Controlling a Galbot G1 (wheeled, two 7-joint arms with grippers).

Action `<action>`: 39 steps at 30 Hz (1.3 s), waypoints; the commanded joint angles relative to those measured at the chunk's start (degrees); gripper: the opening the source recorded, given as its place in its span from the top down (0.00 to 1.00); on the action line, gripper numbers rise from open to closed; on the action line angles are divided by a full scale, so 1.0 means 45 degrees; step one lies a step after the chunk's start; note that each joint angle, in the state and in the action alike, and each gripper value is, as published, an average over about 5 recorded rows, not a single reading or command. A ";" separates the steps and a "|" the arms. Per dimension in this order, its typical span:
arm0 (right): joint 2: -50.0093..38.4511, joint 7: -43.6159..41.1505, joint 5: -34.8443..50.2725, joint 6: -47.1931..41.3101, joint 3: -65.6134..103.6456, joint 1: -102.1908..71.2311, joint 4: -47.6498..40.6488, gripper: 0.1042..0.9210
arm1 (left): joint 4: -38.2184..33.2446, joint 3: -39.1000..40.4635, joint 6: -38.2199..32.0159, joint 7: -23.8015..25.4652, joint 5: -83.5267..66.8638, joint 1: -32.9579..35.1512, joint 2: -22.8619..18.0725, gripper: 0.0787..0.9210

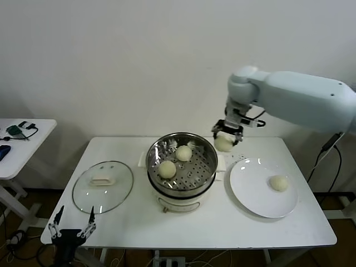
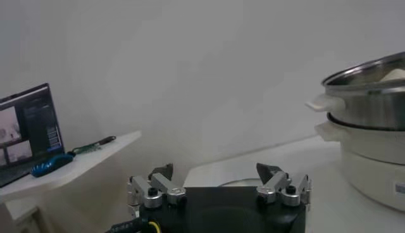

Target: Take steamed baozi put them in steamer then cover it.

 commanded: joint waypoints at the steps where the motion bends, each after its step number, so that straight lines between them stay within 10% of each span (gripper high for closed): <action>1: 0.2307 -0.0174 -0.1463 0.1134 0.0523 -0.1377 0.0439 0.28 | 0.0013 -0.0069 -0.0024 -0.0004 -0.0230 0.0116 0.0033 0.12; 39: 0.0345 0.0182 -0.0522 0.0676 0.0255 -0.0195 0.0083 0.12 | 0.0162 -0.0344 -0.0045 -0.0029 -0.0522 0.0085 0.0216 0.12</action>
